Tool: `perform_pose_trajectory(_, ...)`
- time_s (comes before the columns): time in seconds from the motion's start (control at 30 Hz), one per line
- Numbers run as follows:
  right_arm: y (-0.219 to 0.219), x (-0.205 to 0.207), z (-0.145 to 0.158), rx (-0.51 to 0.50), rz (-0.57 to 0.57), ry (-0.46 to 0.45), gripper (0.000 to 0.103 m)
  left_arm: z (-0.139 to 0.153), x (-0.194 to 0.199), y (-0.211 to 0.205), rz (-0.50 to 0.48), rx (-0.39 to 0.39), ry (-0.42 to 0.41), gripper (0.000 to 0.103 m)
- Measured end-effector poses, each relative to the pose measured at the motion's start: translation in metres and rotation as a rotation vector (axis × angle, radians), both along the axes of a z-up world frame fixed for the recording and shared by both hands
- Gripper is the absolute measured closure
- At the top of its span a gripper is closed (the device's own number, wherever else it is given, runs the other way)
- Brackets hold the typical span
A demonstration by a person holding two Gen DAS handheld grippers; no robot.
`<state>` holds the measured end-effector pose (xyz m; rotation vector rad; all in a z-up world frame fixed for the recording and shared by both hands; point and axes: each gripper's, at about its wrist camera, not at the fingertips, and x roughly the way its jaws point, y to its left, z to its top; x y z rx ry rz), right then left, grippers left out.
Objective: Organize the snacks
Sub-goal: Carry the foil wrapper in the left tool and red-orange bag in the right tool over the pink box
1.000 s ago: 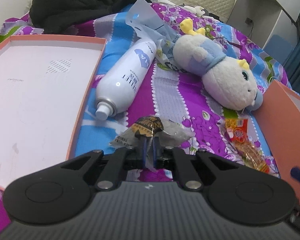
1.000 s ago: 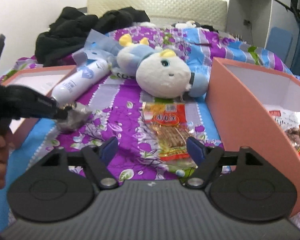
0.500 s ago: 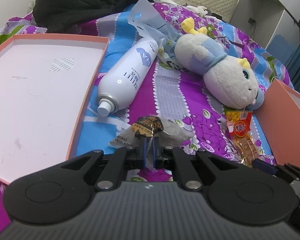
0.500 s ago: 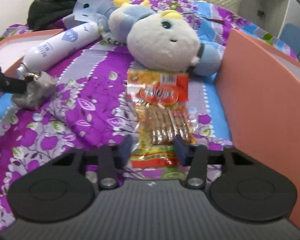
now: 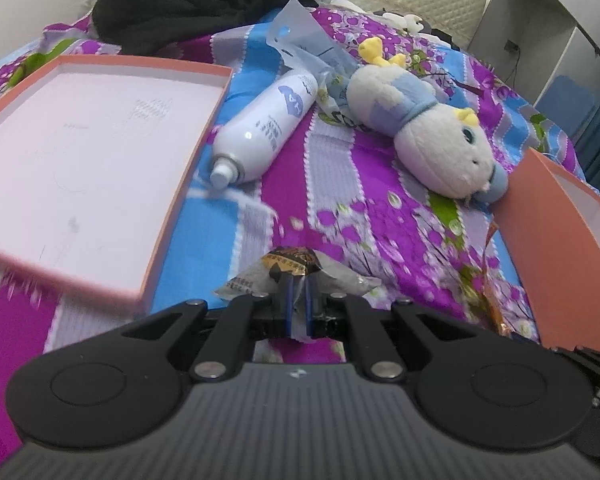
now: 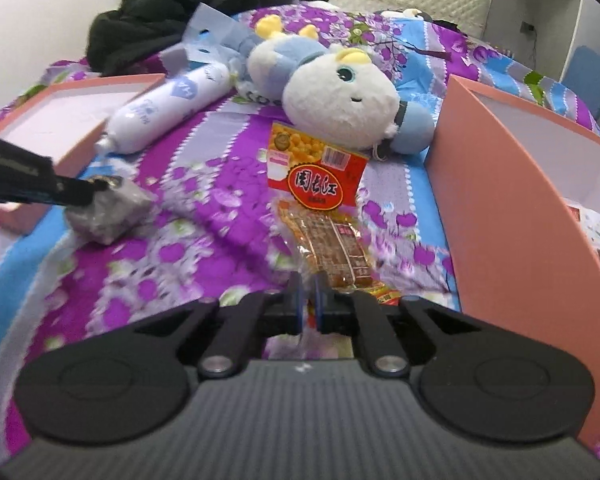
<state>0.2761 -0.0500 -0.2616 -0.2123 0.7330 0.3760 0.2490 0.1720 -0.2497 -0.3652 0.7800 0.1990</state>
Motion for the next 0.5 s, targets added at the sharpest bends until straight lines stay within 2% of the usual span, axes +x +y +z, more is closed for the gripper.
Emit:
perform_pose_trajectory(0.2,-0.009,-0.049,0.012,0.014,0.066,0.022,0.094,0.003,-0.045,-0.018,0.04,-0.021,0.013,0.096)
perform_pose_trajectory(0.4,-0.02,-0.086,0.011,0.022,0.116,0.07,0.094,0.002,-0.084,-0.033,0.059,-0.06,0.029,0.096)
perform_pose_trajectory(0.5,-0.027,-0.095,0.007,0.04,0.157,0.094,0.089,0.004,-0.093,-0.038,0.039,-0.06,0.042,0.095)
